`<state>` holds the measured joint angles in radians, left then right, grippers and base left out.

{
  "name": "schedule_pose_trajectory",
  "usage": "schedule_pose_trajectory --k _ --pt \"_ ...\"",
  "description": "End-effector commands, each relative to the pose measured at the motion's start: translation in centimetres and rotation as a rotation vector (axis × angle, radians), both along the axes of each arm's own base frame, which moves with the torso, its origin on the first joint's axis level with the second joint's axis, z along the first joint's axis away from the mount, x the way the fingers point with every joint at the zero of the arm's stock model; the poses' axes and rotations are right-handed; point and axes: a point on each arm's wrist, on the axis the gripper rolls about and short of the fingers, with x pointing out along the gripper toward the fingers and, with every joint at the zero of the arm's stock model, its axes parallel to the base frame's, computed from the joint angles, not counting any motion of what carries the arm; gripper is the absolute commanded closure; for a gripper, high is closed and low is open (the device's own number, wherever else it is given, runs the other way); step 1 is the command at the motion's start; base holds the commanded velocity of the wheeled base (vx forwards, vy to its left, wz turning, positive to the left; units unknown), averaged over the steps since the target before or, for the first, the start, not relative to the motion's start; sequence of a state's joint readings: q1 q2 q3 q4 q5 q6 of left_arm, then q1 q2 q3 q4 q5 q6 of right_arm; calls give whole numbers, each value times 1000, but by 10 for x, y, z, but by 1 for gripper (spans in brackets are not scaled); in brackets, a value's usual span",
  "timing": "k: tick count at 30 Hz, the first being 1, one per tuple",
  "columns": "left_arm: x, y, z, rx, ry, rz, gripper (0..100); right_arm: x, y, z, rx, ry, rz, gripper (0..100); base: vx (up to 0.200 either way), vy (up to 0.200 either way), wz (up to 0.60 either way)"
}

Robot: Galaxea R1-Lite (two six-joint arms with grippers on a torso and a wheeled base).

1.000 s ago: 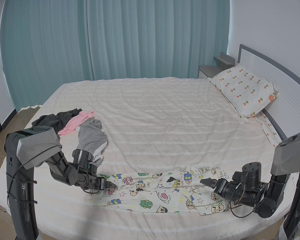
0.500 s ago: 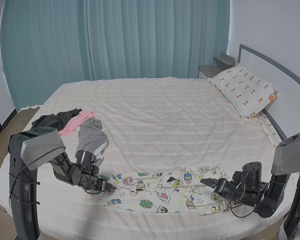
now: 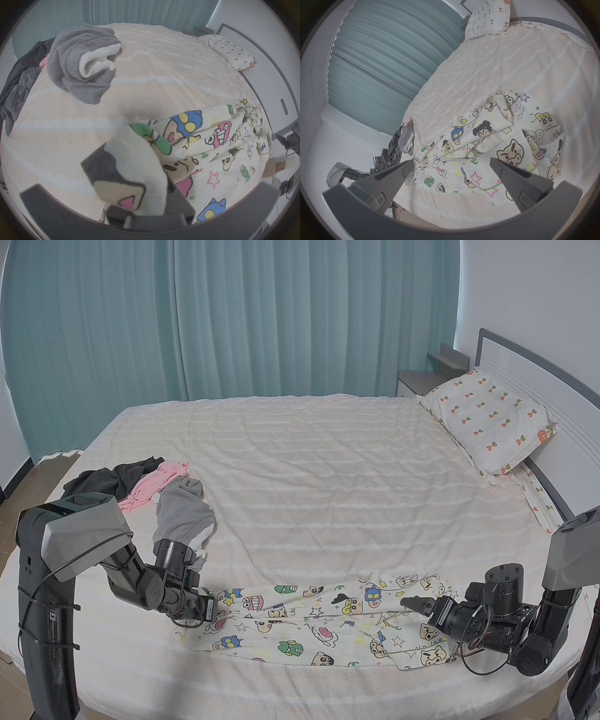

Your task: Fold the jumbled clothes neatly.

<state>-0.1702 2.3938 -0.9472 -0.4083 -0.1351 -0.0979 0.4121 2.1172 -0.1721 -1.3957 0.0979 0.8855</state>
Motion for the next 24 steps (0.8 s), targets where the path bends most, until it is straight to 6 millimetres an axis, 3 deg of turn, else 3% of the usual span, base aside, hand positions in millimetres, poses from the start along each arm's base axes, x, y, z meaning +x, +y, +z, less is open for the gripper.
schedule_pose_trajectory --k 1,9,15,18,19,20,24 --pt "-1 8 14 -6 -28 26 100 0 0 0 1 -2 -1 0 0 0 0" --pt "-6 32 36 -19 -51 82 100 0 0 0 -1 1 -1 0 0 0 0" --pt "-8 60 57 -84 -69 126 100 -1 -1 1 7 -12 -1 0 0 0 0" --pt "-13 89 69 -126 -57 180 100 -2 -1 1 10 -23 -1 0 0 0 0" --pt "-13 89 69 -126 -57 180 100 -2 -1 1 10 -23 -1 0 0 0 0" --pt "-16 106 75 -149 -67 216 100 -2 -1 1 12 -27 1 0 0 0 0" --pt "-20 143 86 -167 -110 305 100 -2 -1 1 12 -27 1 0 0 0 0"
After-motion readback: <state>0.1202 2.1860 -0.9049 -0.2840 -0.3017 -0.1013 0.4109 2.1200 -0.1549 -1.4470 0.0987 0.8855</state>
